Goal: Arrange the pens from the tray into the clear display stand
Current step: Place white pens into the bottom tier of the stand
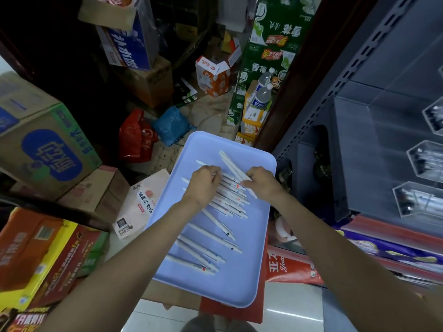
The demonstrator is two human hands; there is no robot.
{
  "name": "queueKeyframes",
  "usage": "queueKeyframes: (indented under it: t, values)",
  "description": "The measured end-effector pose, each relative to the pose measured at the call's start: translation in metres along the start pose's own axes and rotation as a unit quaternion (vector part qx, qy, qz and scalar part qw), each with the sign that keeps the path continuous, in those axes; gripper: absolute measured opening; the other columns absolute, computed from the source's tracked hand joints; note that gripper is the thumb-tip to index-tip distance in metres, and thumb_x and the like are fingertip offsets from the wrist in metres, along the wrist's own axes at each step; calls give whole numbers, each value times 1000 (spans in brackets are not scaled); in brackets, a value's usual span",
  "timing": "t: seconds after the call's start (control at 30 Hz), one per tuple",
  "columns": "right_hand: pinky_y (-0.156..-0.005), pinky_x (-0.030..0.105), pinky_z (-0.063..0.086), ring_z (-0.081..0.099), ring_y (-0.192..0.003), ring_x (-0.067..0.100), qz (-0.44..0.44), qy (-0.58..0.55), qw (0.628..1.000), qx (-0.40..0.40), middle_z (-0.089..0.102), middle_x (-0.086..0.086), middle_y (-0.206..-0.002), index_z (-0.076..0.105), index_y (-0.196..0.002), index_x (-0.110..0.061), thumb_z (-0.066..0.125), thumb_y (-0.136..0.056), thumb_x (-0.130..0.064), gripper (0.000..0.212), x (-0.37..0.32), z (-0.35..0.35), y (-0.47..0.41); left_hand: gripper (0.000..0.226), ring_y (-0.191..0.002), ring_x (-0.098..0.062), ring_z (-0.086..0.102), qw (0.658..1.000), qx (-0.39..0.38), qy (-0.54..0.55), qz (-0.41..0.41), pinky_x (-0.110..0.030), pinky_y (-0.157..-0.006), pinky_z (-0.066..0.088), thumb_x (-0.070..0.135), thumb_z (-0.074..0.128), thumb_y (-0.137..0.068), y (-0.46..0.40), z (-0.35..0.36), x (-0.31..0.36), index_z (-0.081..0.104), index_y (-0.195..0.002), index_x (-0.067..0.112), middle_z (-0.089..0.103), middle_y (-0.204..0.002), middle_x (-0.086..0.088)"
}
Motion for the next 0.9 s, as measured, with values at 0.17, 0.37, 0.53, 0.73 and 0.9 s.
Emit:
queueKeyframes:
  t: [0.17, 0.37, 0.53, 0.73, 0.9]
  values:
    - [-68, 45, 51, 53, -73, 35, -30, -166, 985, 28, 41, 22, -73, 46, -72, -2, 62, -88, -11, 25, -23, -13, 25, 37, -106, -31, 61, 971, 83, 198, -103, -37, -99, 45, 27, 51, -95, -1, -11, 10, 61, -118, -1, 66, -112, -18]
    - [-76, 53, 52, 62, -73, 35, -89, -203, 972, 84, 63, 19, -70, 63, -85, 10, 66, -86, -16, 27, -55, -40, 73, 20, -53, -10, 61, 913, 18, 399, -85, -19, -53, 54, 16, 60, -90, 18, -12, 63, 64, -83, -2, 66, -62, -4]
    - [-82, 48, 50, 63, -87, 38, -101, -107, 985, 88, 66, 19, -76, 65, -80, 2, 64, -87, -25, 28, -60, -74, 116, 19, -65, -12, 67, 904, 45, 422, -54, -19, -55, 54, 14, 58, -91, 36, -26, 98, 66, -96, -2, 70, -79, -8]
    - [-66, 19, 47, 61, -84, 12, -158, -170, 951, 203, 63, -1, -97, 49, -126, -18, 57, -92, -27, 36, -24, -168, 174, 17, -56, -7, 64, 966, -50, 241, 79, -20, -57, 51, 18, 55, -93, 67, -12, 182, 66, -87, 7, 70, -77, -5]
    - [-59, 15, 51, 66, -71, 6, -211, -317, 904, 194, 64, 4, -82, 58, -115, -12, 61, -89, -8, 27, 35, -213, 211, 23, -54, -9, 61, 971, -88, 160, 156, -18, -54, 48, 20, 58, -91, 84, 33, 252, 65, -76, 4, 66, -62, 5]
Point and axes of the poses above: each hand's wrist, its own y-axis away from the middle knuckle, its own z-axis out of the palm, x = y × z, the point moved 8 cm from there along -y, towards the middle knuckle
